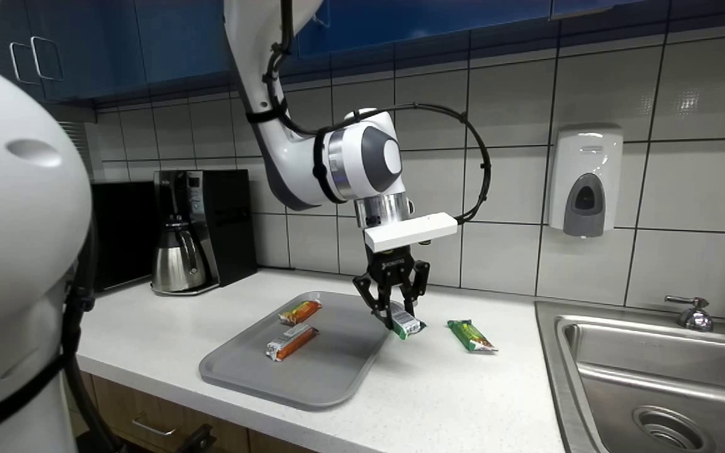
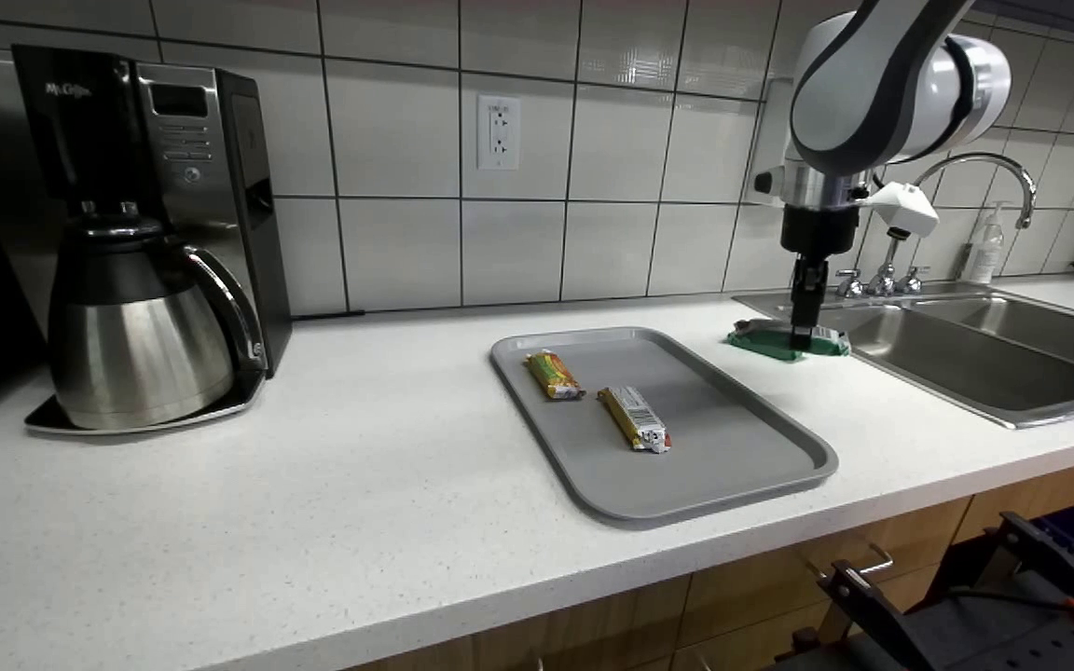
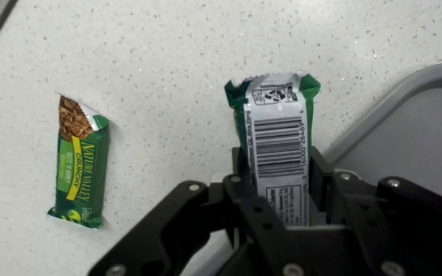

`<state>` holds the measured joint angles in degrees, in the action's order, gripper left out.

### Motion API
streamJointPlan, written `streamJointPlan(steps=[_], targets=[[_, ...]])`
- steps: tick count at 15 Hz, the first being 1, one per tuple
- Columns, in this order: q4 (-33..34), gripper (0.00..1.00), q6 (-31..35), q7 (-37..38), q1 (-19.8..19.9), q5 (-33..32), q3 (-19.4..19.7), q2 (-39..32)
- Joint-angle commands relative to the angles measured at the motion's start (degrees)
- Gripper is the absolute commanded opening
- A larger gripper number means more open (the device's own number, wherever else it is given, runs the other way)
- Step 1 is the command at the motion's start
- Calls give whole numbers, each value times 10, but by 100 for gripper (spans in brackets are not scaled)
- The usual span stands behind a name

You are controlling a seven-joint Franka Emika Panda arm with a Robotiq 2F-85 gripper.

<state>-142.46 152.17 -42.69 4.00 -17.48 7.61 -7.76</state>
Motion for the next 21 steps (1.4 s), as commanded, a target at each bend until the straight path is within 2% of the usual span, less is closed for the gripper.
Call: streamJointPlan(steps=[1,12,21], targets=[[18,15,-28,59,12,-34,8,-5],[68,15,-47,137,46,-26,30,-61],[137,15,-50,153,76,-24,45,-138]])
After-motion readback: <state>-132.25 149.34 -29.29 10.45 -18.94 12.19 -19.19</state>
